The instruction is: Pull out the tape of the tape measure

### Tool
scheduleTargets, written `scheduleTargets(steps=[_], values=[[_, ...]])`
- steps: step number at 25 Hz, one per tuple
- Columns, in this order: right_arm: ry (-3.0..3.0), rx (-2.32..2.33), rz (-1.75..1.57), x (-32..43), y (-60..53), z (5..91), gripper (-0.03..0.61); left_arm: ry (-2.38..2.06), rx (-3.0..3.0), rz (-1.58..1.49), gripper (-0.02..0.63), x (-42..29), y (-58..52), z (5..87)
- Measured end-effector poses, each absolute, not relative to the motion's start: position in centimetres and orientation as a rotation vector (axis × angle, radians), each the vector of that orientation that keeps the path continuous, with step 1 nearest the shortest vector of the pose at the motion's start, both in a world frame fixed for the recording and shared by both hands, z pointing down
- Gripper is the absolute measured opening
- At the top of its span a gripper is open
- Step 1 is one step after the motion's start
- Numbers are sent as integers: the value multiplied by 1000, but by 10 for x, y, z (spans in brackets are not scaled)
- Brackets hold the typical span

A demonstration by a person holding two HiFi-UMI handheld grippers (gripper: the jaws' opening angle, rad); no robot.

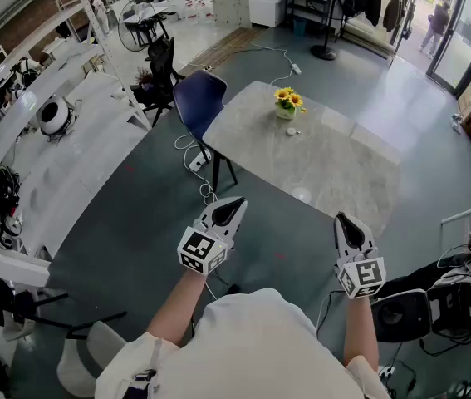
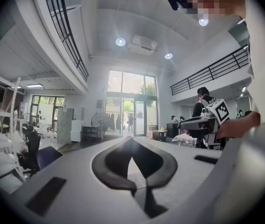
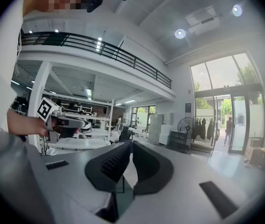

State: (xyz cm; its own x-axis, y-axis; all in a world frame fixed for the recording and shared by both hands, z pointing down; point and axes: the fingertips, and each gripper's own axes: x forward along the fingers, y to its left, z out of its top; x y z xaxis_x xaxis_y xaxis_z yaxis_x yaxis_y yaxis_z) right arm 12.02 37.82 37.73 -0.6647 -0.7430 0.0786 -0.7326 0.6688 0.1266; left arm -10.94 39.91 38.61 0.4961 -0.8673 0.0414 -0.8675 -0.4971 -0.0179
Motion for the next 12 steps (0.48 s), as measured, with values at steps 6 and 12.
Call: scheduleTargets(steps=[6,12], values=[[-2758,1211,-128,119,380,377,41,-1567,2707,68,8,-106,399,387],[-2755,1223,-128,117,381,378,41,-1559,2708,78,8,-105,400,391]])
